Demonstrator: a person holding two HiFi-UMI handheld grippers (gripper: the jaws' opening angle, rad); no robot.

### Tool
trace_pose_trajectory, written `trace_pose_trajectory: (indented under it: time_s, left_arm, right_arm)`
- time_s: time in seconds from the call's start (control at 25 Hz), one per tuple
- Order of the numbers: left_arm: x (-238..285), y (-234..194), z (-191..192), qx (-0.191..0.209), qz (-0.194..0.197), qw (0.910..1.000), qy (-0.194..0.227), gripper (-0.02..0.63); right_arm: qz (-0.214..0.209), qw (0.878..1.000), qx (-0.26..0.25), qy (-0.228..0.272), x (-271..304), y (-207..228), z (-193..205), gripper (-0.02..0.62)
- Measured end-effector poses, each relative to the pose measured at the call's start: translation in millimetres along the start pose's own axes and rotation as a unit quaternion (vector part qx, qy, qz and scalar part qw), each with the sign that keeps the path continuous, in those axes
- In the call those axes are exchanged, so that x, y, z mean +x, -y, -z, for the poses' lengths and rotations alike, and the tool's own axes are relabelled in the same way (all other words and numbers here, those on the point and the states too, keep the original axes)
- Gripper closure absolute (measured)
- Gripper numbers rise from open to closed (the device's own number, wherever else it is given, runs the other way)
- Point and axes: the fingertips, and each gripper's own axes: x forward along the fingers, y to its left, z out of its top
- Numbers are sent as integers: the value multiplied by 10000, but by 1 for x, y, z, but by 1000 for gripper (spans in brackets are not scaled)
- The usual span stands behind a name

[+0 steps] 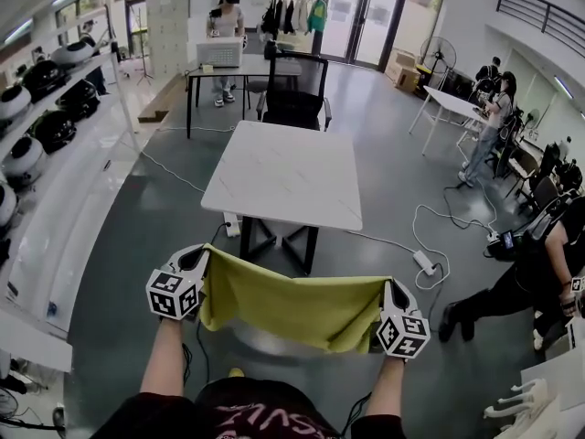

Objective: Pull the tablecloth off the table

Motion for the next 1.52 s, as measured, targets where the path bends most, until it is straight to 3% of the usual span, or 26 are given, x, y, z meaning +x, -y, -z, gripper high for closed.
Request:
trace_pose_trajectory:
  time_s: [0.2,0.56,1.52]
  left_arm:
    - [-5,-11,-11,-107,-199,9995,237,600]
    - [-9,-6,-28,135,-181,9983,542,600]
    - [-20,-3,-31,295,-109,9980,540,598]
  right_arm:
    - [-1,9999,-86,115,1,-5,-10,580]
    - [0,9994,1,359,-3,-3,-18,580]
    - [117,9985,-212,482,-14,-3,-29,581]
